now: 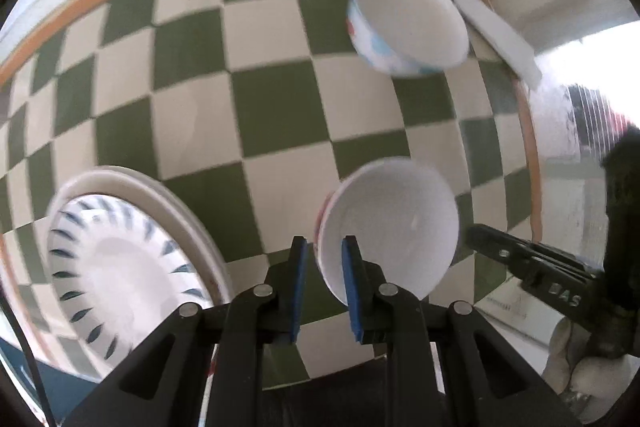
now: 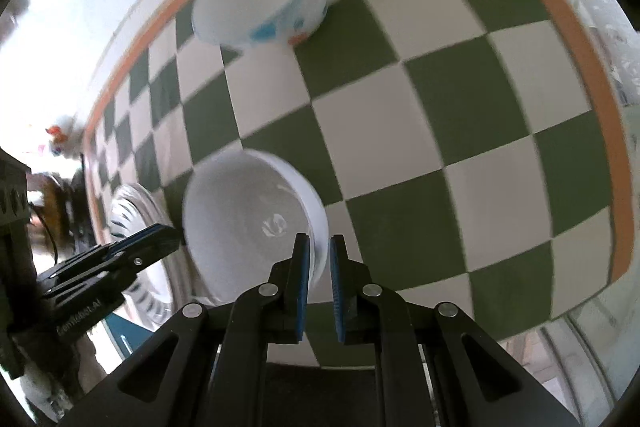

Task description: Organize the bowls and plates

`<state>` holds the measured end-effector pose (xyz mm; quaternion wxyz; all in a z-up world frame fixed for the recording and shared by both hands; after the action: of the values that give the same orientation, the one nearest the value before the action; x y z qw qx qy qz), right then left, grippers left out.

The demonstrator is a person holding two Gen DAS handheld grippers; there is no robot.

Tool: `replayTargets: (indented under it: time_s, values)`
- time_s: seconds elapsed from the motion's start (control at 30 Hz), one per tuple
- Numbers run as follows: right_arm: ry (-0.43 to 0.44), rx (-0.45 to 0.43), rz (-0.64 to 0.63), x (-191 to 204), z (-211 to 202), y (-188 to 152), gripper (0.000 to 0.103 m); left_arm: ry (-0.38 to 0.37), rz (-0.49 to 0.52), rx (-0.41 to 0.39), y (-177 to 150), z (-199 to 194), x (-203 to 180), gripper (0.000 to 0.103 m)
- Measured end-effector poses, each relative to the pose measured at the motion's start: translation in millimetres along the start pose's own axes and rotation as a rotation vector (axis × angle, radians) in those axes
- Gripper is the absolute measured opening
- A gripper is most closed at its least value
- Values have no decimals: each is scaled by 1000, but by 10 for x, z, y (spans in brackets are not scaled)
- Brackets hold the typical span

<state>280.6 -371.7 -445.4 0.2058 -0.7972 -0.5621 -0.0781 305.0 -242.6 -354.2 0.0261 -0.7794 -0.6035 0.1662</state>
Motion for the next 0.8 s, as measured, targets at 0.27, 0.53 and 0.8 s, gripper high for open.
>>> replayTargets:
  time_s: [0.27,0.53,0.8]
  values:
    - [18,-117,-4,-17,-652,350,45,-68,-69,-77,567,-450,-36,31]
    - [40,-161,27,21,-739,1088,45,-70,-86,-14,1363,-293,-157,31]
    - [23,-128,56,16,-481,1602,45,-12,-26,24,1776,56,-303,21]
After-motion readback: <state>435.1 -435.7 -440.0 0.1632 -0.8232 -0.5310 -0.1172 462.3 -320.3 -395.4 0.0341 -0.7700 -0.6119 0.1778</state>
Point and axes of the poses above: each gripper's, at about its wrist camera, not at the fingertips, and z roughly the way its jaws point, x to its left, y to its top, the point moved 6 cm from there along z, roughly the way its jaws point, and after that the axes turned 13 degrees about x, right-handed, at the moved point
